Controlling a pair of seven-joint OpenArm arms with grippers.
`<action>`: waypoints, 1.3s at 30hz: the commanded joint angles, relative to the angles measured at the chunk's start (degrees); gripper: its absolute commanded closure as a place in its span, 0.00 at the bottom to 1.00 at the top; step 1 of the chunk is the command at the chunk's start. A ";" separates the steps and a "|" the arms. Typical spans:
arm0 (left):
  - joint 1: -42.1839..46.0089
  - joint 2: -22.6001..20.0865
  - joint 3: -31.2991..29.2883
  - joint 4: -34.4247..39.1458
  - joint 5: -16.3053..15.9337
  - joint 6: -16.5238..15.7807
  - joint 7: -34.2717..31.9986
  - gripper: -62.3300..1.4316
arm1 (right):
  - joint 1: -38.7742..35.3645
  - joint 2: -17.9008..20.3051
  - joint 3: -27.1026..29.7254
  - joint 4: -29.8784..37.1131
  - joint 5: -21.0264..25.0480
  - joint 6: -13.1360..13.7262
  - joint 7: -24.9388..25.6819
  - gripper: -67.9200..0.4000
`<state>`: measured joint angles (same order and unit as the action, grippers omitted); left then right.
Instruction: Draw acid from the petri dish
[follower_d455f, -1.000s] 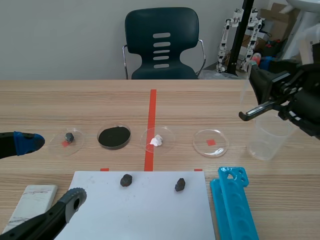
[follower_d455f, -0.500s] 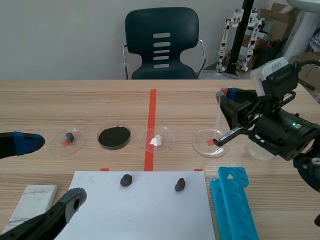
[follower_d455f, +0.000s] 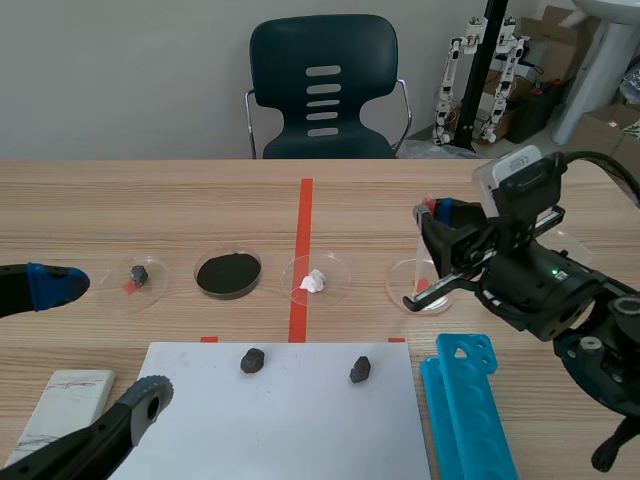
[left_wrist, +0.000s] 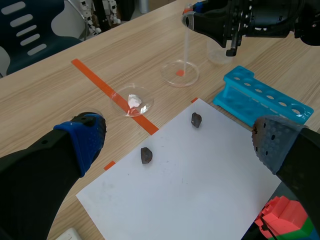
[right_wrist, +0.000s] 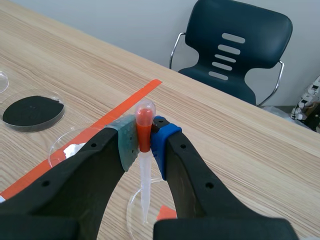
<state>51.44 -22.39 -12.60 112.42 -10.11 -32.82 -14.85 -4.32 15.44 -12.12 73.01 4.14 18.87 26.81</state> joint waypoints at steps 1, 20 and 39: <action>0.09 -0.04 0.11 0.57 -0.81 0.07 -0.76 0.01 | 1.31 0.00 0.42 0.42 -0.35 -0.48 1.81 0.90; 0.09 -0.04 0.11 0.57 -0.81 0.07 -0.76 0.01 | 3.21 -1.05 0.42 -3.13 -1.62 -2.56 3.61 0.90; 0.09 -0.04 0.11 0.57 -0.81 0.07 -0.76 0.01 | 3.06 -1.81 0.42 -5.42 -2.54 -2.34 5.46 0.92</action>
<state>51.44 -22.39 -12.60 112.42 -10.11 -32.82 -14.85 -2.44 13.32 -12.12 67.33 1.26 16.73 31.48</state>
